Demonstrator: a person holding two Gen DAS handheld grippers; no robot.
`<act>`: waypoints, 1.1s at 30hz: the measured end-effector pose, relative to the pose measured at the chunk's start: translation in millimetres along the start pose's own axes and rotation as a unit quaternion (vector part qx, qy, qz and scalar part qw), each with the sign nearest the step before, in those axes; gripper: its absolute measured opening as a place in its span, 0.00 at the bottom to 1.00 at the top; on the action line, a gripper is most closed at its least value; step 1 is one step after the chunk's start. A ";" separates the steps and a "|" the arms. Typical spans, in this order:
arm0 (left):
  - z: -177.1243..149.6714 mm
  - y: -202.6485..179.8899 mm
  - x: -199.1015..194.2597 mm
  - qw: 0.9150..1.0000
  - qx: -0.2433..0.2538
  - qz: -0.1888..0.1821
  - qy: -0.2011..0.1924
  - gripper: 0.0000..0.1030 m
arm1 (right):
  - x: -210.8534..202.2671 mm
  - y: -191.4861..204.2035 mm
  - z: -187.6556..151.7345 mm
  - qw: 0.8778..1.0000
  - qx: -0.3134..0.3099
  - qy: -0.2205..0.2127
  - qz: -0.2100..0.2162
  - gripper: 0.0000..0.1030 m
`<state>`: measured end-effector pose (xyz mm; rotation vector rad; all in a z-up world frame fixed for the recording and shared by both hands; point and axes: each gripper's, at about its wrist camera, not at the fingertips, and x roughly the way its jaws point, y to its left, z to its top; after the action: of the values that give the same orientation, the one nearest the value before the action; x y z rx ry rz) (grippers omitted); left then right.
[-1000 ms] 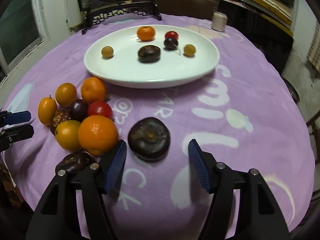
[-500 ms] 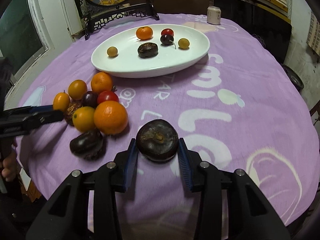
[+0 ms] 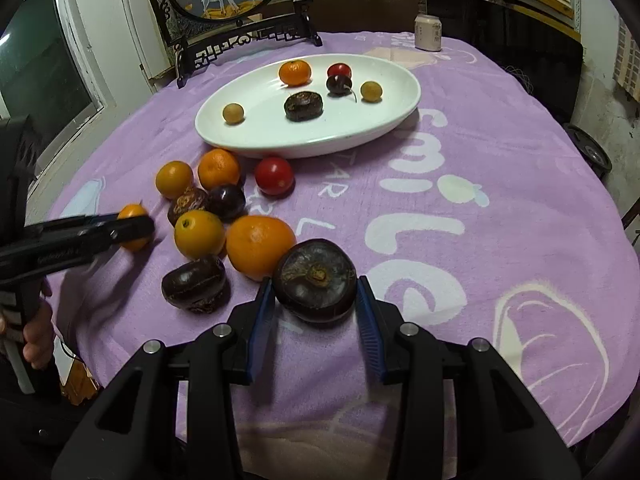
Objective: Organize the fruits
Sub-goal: 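Grasp the large dark mangosteen with the right tool while the left tool grasps an orange, then lower both fruits onto the white plate and open both tools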
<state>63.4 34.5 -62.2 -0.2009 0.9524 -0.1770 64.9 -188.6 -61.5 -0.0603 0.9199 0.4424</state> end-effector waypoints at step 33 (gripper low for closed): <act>204.7 -24.3 86.8 0.999 0.020 0.051 0.001 0.35 | 75.0 -6.1 177.7 0.999 -0.025 -0.033 -0.029 0.40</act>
<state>279.3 9.3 -9.2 -0.1153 0.9572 -0.1029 240.8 -126.3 -12.3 -0.1182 0.8403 0.4111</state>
